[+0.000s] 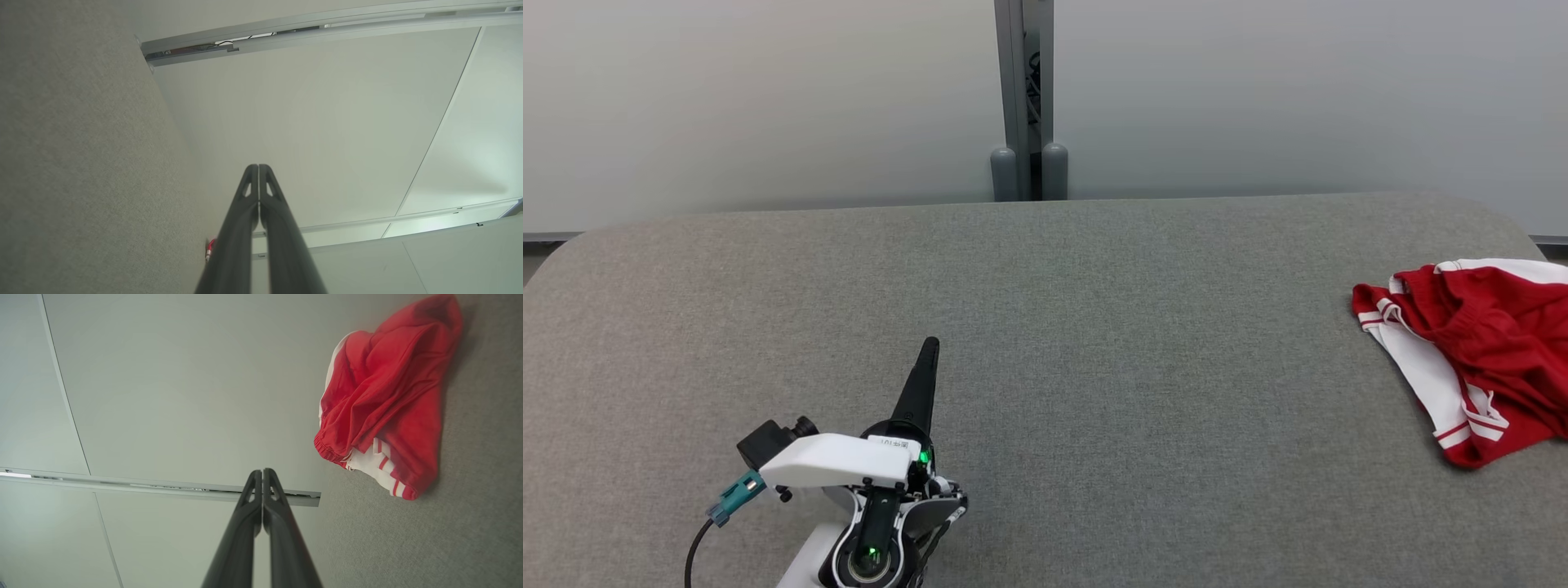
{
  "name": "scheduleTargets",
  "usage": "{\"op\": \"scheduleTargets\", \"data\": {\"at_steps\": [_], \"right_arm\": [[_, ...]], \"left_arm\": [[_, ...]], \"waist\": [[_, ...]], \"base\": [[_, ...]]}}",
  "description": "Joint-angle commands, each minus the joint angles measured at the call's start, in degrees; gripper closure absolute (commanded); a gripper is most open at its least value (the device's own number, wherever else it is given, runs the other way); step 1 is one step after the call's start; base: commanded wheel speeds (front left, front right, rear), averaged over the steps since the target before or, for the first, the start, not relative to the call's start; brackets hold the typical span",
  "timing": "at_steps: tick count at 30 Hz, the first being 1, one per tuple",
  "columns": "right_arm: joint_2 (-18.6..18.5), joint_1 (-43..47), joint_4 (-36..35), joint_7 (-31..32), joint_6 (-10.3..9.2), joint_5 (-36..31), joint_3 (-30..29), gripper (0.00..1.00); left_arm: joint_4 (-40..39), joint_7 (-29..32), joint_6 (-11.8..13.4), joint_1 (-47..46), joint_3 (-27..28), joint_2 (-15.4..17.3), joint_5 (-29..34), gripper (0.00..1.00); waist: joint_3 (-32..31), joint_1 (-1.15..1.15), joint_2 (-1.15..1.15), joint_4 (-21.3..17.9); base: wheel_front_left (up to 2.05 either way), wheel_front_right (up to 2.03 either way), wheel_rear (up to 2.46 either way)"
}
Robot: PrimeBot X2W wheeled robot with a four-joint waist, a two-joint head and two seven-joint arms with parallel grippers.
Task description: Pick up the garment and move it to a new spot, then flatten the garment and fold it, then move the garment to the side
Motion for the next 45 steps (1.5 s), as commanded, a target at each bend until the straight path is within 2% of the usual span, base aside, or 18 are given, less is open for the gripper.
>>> {"op": "scheduleTargets", "data": {"at_steps": [1, 5, 45], "right_arm": [[-0.6, 0.4, -0.3, 0.7, 0.04, 1.3, -0.8, 1.0], [-0.6, 0.6, -0.5, 1.4, 0.04, 3.4, -1.4, 1.0], [-0.6, 0.5, -0.5, 1.3, 0.04, 3.2, -1.3, 1.0]], "left_arm": [[0.1, 0.1, -0.5, -1.1, -0.2, 0.3, -1.1, 1.0], [0.3, 0.3, -0.7, -1.6, -0.5, 0.3, -2.7, 1.0], [0.3, 0.2, -0.6, -1.6, -0.5, 0.3, -2.6, 1.0]], "waist": [[0.0, 0.0, 0.0, -0.1], [0.2, 0.0, 0.0, -0.4], [0.2, 0.0, 0.0, -0.4]], "base": [[0.0, 0.0, 0.0], [0.0, 0.0, 0.0], [0.0, 0.0, 0.0]]}}
